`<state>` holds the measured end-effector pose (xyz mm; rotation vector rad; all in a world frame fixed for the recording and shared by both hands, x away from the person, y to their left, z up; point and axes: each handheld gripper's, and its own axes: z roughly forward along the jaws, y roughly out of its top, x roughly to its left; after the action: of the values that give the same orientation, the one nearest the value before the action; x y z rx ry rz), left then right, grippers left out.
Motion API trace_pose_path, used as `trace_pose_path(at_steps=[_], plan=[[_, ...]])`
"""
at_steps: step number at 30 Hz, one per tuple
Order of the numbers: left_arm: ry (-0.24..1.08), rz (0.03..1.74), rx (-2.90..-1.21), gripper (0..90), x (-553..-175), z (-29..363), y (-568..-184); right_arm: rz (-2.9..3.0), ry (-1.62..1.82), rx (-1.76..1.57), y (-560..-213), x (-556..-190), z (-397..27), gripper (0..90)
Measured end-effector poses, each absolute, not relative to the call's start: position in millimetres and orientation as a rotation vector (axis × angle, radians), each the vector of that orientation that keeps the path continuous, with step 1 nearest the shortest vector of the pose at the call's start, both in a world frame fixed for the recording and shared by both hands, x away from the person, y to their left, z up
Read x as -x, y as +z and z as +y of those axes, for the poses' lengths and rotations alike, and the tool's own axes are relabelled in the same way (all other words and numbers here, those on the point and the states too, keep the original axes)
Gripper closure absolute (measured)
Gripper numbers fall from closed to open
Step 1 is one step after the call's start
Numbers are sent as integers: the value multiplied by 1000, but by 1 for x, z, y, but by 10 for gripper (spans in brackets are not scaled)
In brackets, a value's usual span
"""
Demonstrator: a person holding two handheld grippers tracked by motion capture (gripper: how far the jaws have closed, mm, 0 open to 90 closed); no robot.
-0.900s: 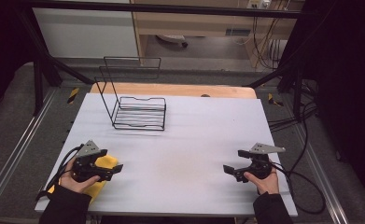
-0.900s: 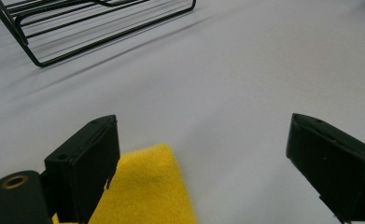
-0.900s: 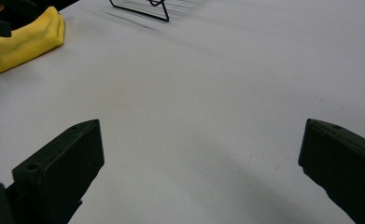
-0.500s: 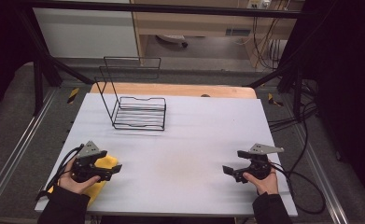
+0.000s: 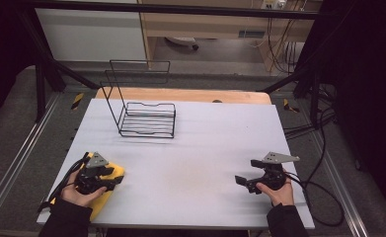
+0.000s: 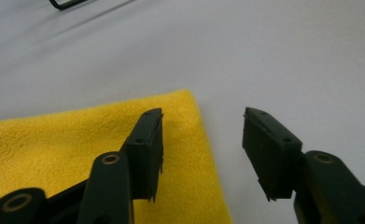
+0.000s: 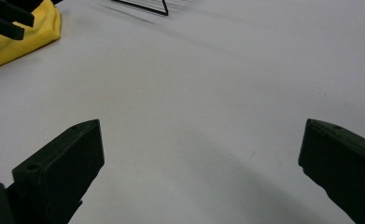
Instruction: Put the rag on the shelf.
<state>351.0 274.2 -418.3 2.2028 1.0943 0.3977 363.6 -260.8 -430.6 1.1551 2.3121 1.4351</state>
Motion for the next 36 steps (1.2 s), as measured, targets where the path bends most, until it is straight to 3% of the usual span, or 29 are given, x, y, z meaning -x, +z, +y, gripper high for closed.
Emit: trace_pose_path(at_steps=[12,25,36], plan=[[461,1130,-2306,586,-353,264,-432,2315,1431,-1159,-431,-364,-260,7],[465,1187,-2299,811,-355,266,-430,2315,1436,-1162,-431,-364,-260,7],[384,1222,-2165,835,-352,272,-412,2313,1446,-1164,-431,-364,-259,7]])
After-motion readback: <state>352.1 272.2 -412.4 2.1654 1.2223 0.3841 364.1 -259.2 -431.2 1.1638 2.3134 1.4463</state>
